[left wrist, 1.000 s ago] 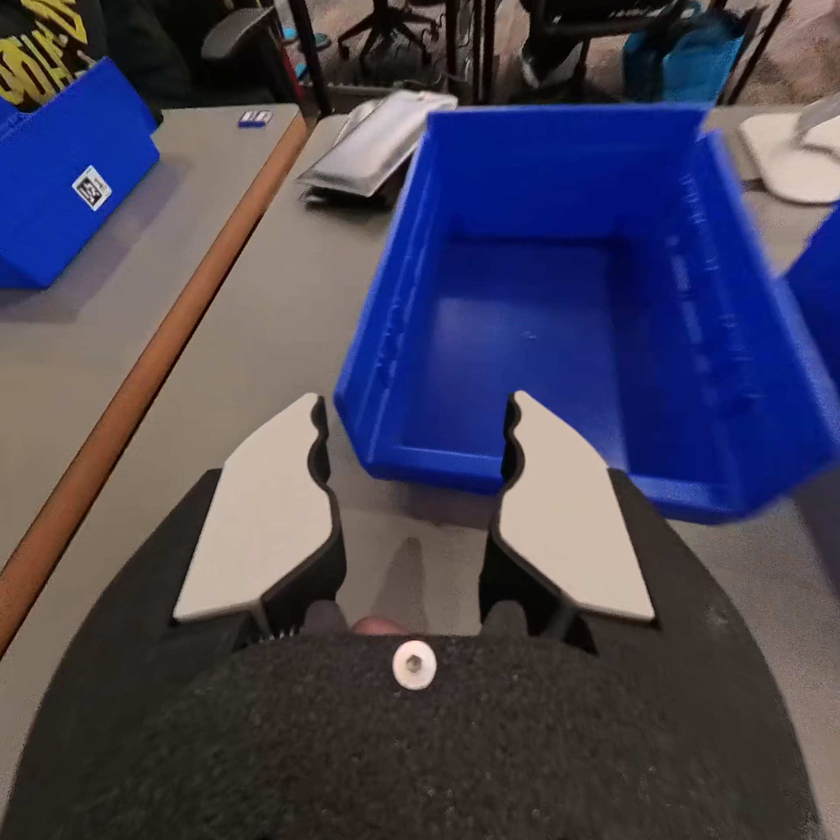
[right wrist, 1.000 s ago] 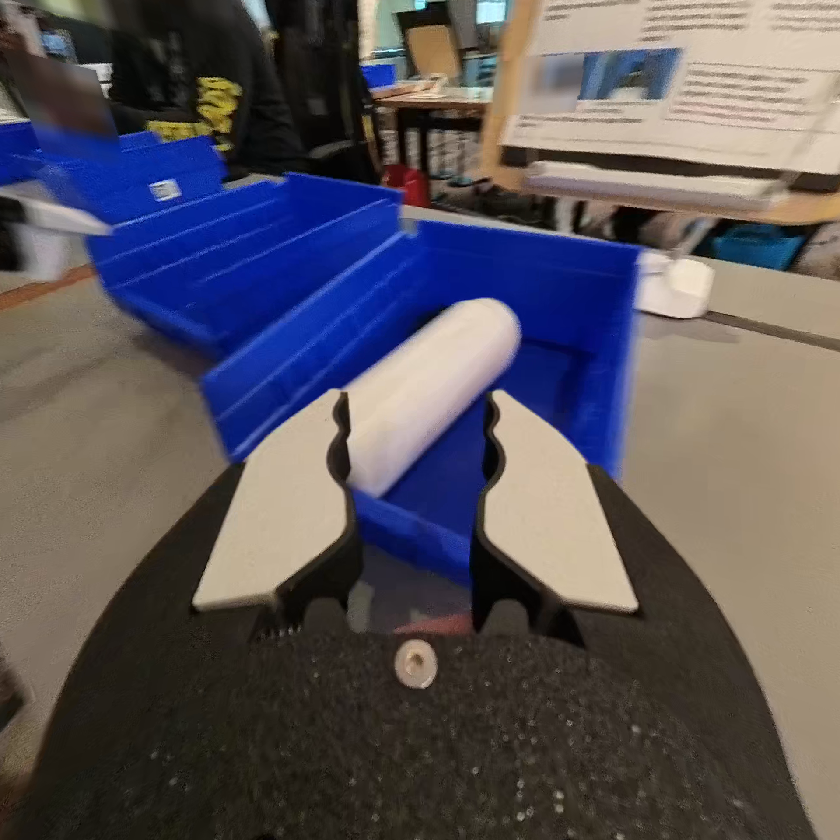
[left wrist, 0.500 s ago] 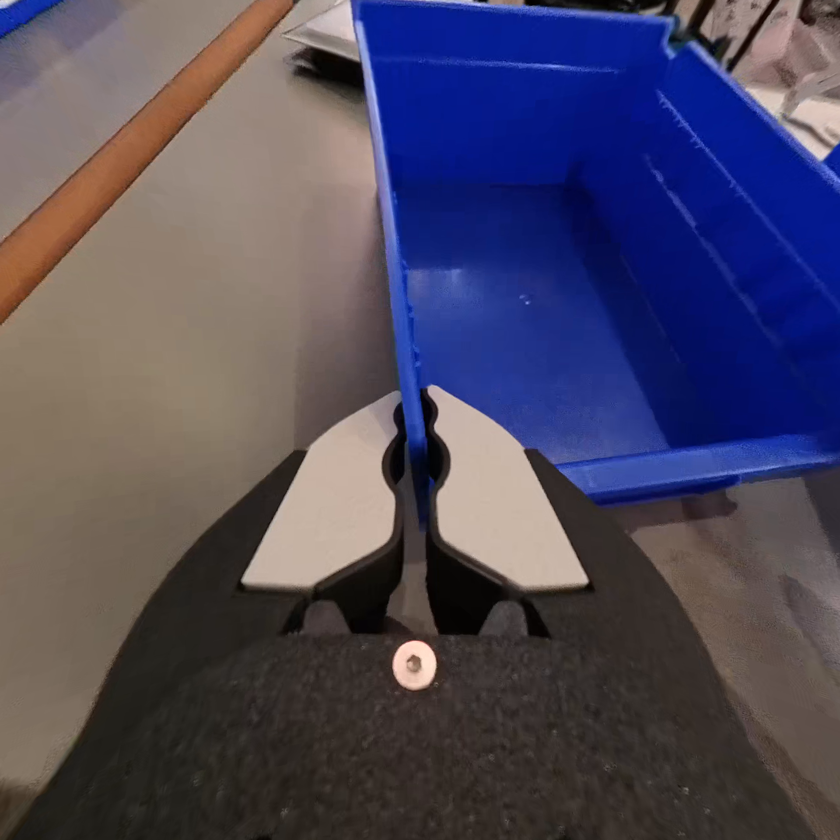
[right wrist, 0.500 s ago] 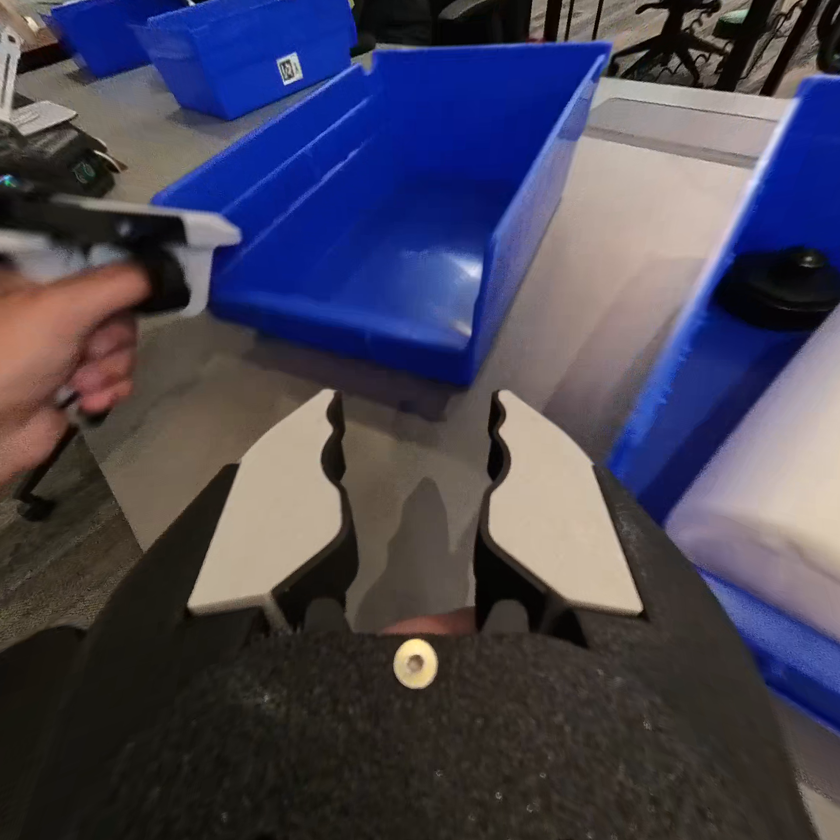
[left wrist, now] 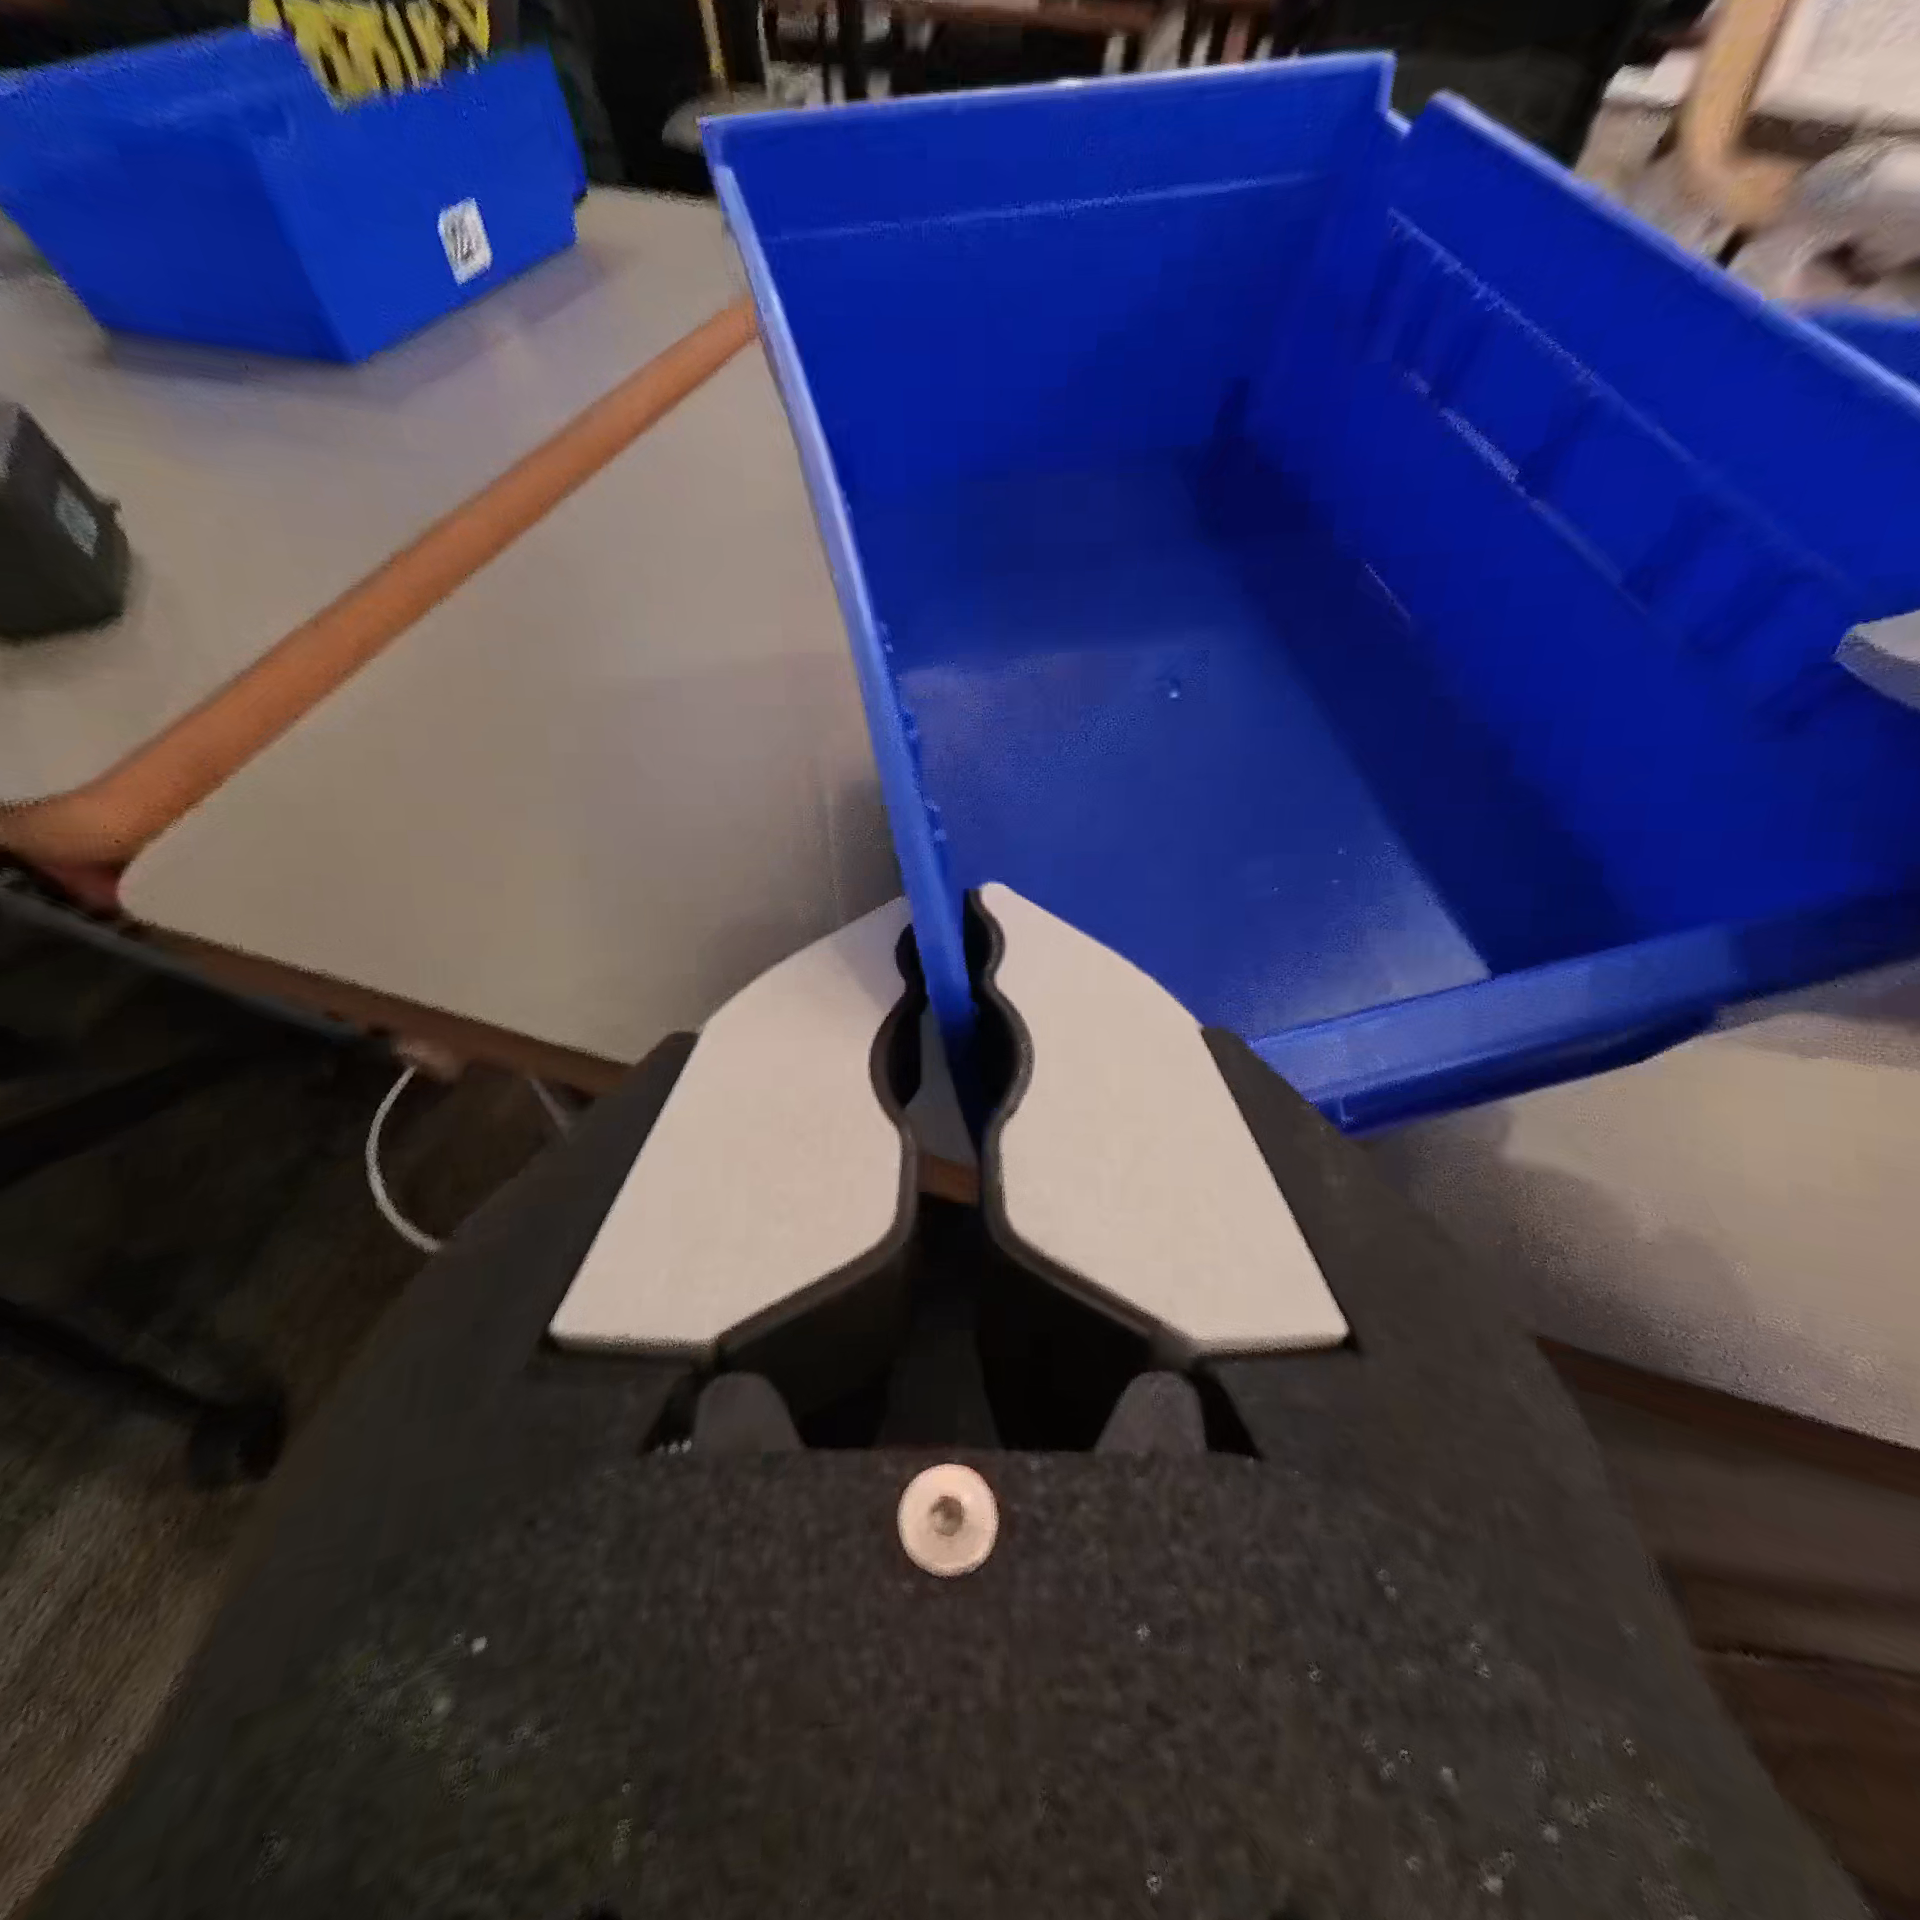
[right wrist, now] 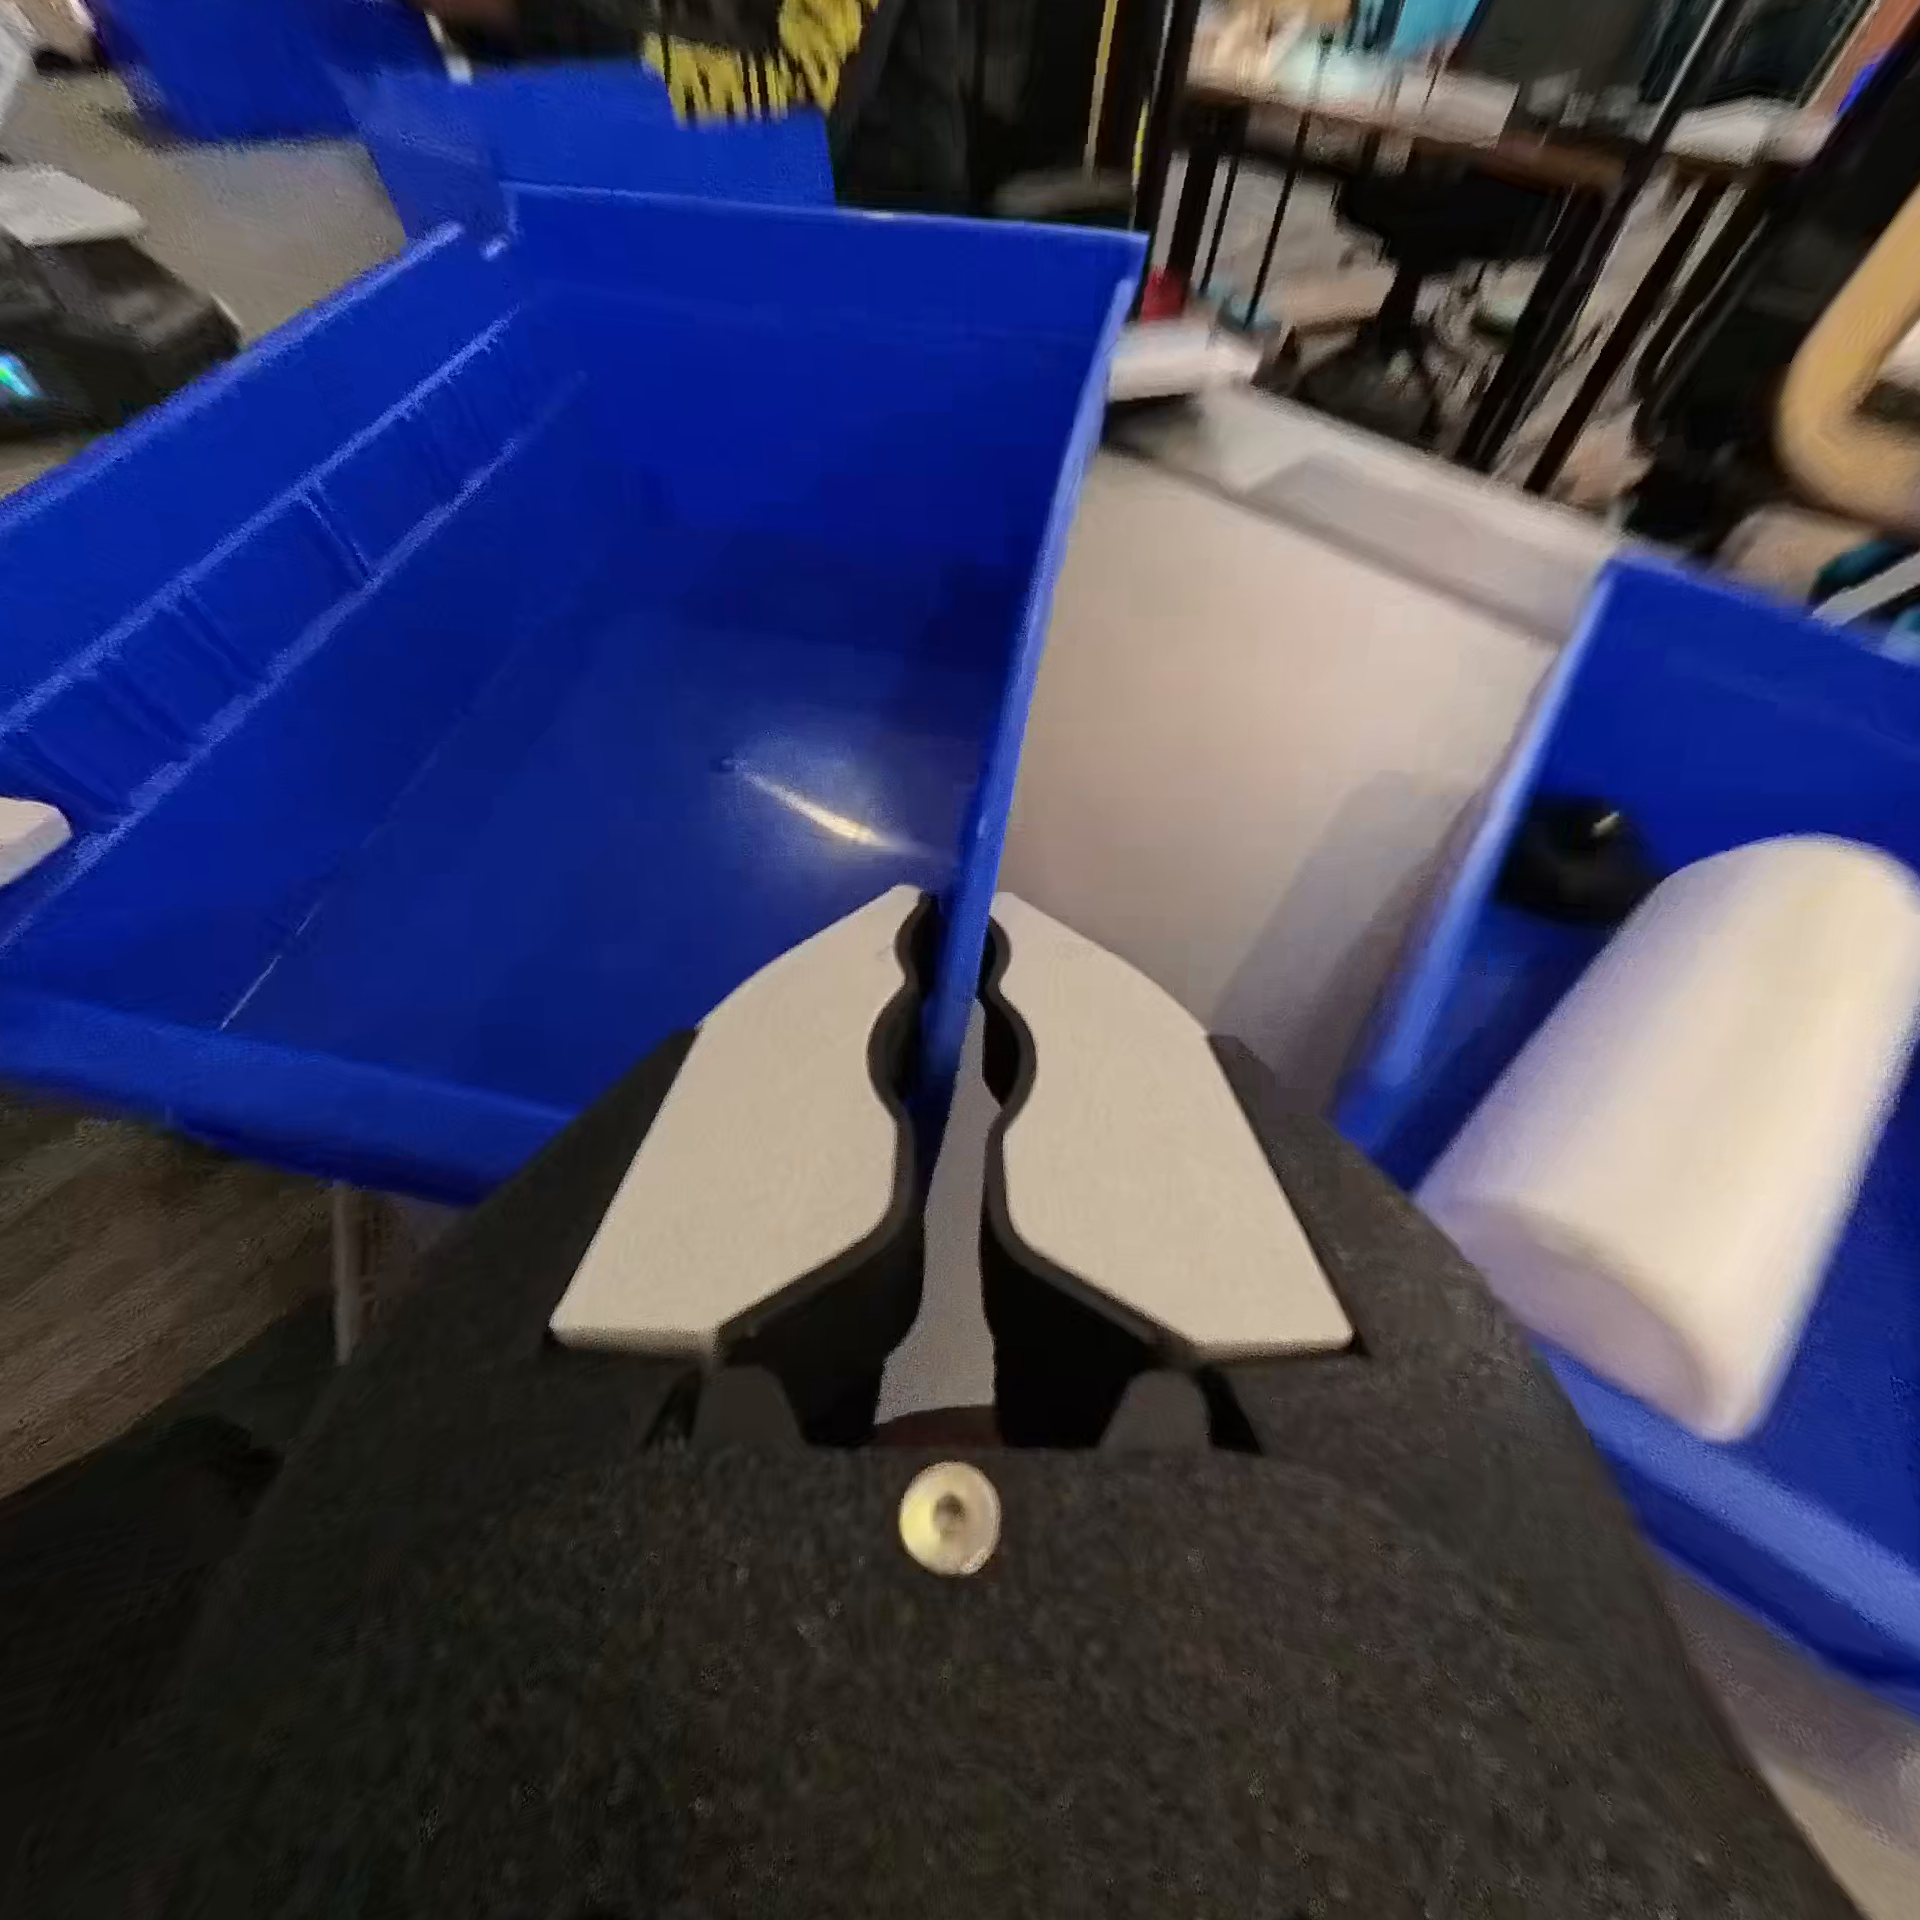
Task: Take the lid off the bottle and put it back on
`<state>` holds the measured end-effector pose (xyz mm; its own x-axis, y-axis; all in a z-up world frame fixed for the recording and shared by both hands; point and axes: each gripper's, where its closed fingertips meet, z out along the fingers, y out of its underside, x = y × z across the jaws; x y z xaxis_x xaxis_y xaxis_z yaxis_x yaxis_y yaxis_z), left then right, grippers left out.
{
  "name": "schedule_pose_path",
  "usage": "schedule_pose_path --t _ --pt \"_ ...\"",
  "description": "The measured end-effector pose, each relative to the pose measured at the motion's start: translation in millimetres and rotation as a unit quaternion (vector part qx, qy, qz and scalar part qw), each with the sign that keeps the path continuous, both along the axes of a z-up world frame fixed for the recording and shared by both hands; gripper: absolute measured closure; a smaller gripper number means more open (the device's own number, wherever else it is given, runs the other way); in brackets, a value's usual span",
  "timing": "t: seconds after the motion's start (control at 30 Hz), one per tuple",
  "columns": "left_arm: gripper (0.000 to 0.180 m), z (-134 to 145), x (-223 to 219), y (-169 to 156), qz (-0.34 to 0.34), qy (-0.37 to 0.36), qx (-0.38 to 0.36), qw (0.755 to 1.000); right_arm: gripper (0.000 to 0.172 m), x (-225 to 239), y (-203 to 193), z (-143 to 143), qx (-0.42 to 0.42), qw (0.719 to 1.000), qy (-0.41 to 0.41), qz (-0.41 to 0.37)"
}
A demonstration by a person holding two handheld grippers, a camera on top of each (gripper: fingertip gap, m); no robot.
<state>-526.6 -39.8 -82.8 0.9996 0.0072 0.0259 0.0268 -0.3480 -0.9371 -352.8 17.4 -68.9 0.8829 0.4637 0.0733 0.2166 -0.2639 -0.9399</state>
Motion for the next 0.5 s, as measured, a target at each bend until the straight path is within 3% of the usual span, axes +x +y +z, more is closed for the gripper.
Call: schedule_pose_path --t 0.13,0.27,0.4,0.5 --pt "0.176 67 62 8 -0.056 0.042 0.080 0.994 0.163 61 -17 63 0.092 0.996 -0.006 -0.021" --pt "0.176 105 167 52 -0.137 0.055 0.111 0.983 0.164 166 -10 100 0.141 0.984 0.006 -0.113" --pt "0.176 115 308 87 -0.223 0.098 0.103 0.964 0.165 303 0 99 0.123 0.969 0.031 -0.214" --pt "0.175 91 418 101 -0.283 0.113 0.068 0.950 0.166 413 0 85 0.098 0.957 0.016 -0.272"
